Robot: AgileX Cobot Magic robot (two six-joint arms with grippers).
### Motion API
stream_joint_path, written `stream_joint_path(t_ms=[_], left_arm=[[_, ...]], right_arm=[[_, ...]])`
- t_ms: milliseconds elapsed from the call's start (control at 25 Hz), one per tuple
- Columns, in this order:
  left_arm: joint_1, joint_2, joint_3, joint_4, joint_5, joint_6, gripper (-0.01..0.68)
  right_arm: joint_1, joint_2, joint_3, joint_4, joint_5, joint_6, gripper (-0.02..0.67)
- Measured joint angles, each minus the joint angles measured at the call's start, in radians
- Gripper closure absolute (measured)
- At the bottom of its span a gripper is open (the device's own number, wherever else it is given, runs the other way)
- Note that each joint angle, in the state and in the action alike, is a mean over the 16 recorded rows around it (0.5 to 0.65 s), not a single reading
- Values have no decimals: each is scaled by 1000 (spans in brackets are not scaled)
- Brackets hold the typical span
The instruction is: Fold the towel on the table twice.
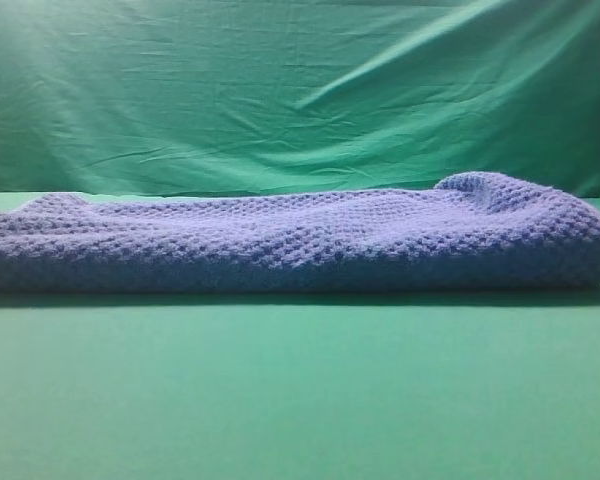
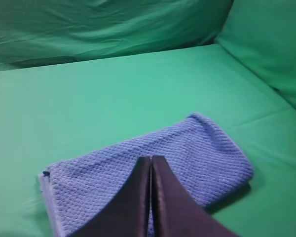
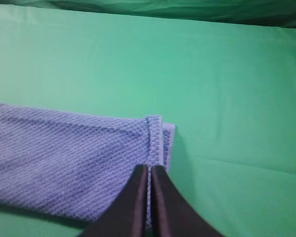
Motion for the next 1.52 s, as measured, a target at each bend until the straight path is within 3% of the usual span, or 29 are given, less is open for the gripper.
stream_joint_path(t_ms=[280,840,1240,1520], left_arm=[[0,-271,119,-94,63,65,673],[0,-700,342,-110,127,103,673],[0,-820,506,-110,64,89,673],[0,-826,625,-105,-106,79,673]], right_arm=[[0,-251,144,96,9,-98,649],[0,-746,400,239,-11,-234,649],[0,-970,502,260,-17,-255,649],[-1,-1010,617,264,-129,-257,649]])
